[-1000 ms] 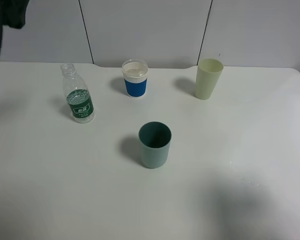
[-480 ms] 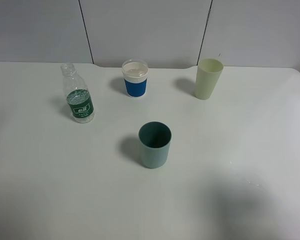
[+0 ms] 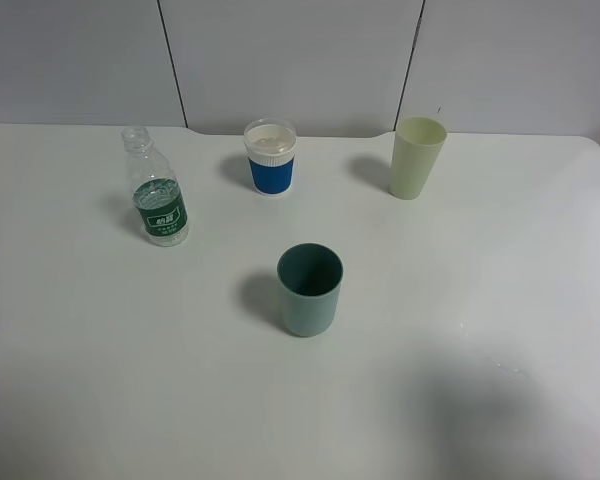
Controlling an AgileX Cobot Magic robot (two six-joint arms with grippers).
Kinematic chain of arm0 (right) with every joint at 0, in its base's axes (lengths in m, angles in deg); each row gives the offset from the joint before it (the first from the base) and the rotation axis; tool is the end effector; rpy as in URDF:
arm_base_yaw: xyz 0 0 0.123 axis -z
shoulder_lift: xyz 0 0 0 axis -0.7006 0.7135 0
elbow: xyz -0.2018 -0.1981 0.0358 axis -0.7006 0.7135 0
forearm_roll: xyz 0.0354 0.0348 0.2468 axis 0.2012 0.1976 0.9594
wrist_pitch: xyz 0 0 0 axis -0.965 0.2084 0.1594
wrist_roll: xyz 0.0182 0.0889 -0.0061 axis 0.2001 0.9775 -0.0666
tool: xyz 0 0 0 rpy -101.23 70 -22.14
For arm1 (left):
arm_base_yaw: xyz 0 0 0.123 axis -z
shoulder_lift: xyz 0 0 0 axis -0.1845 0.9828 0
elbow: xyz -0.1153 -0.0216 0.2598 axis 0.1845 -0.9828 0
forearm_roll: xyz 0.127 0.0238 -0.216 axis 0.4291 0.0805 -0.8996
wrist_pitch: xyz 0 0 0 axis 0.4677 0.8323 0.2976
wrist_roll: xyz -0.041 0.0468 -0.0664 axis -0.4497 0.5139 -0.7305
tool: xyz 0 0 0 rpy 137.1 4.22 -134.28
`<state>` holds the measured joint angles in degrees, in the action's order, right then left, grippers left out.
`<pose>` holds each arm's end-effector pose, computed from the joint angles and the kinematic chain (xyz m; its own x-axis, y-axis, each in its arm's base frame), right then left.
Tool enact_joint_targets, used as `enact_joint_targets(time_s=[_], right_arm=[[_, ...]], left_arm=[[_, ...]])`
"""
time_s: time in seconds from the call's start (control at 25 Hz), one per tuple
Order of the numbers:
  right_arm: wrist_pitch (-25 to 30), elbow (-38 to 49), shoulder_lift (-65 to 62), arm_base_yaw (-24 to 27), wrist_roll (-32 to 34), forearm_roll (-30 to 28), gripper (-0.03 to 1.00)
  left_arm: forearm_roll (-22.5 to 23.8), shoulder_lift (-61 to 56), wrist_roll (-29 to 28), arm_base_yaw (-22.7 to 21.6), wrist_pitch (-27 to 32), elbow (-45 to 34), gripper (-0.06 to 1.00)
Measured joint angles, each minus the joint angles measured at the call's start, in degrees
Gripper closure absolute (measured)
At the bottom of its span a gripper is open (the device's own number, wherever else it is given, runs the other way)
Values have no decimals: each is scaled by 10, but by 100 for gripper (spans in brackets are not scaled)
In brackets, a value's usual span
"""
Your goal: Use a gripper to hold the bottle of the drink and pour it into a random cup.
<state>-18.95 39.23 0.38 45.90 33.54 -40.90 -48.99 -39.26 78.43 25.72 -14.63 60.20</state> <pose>-0.0066 -0.0088 0.2779 -0.4525 0.0387 -0.8909 0.1251 0.9919 -0.0205 0.0234 -0.0133 0.3978 -0.1370 0.1056 -0.9849 0.3401 0.9389 0.0534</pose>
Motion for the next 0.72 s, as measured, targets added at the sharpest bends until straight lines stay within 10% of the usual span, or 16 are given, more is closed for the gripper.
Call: enact_joint_targets(time_s=[0.72], right_arm=[[0, 0, 0, 0, 0, 0, 33]], left_arm=[[-9, -129, -9, -174, 91, -1, -5]])
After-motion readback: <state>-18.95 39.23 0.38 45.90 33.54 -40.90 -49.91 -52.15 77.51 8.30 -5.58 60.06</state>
